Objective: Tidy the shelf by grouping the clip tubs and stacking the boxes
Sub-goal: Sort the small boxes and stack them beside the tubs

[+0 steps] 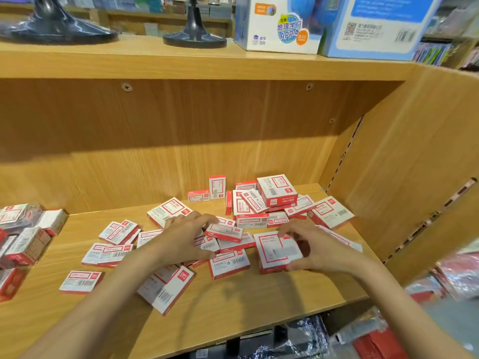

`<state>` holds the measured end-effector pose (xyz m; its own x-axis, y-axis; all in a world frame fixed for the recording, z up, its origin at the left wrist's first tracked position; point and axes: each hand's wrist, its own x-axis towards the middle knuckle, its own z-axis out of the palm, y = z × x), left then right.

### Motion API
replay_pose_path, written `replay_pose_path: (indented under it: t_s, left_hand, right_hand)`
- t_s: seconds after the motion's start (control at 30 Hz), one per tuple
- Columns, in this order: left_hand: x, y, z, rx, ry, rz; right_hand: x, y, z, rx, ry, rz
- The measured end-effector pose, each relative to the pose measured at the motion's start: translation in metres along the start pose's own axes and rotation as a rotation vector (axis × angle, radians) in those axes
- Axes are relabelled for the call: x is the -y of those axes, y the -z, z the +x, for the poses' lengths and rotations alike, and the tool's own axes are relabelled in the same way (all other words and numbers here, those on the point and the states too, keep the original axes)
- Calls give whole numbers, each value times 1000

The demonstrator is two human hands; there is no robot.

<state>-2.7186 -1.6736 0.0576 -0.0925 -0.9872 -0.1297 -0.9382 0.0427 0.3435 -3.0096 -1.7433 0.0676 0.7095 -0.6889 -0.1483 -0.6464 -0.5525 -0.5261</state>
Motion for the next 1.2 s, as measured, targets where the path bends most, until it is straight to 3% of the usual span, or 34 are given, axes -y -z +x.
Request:
replay_pose_path:
  t_s: [0.07, 0.17, 0.23, 0.43, 0.63, 0.8, 0.93, 1.1, 1.2]
  left_hand:
    - [-1, 1, 2, -52, -32, -50]
    - [-10, 2, 11, -213, -91, -100]
    - [-20, 2, 21, -241, -108, -121]
    - [-29, -7, 34, -95, -111, -113]
    - [-29, -3, 39, -159, -147, -78]
    - [-35, -3, 49, -142, -148, -24]
    - [-45, -4, 63, -67, -156, -27]
    - [-42, -5, 72, -25, -166, 68]
    - [-42, -6, 73, -40, -172, 71]
  right_hand:
    - [2, 11, -3, -62, -15, 109]
    - [7, 36, 7, -366, -140, 212]
    - [13, 43, 31, -480, -266, 168]
    - [13, 23, 95, -352, -465, 137]
    - [10, 33, 99, -339, -448, 177]
    - [10, 26, 97, -554, -363, 397]
    - [12, 29, 101, -606, -324, 430]
    - [7, 68, 74, -688, -390, 929]
    - [-4, 103, 53, -845, -350, 794]
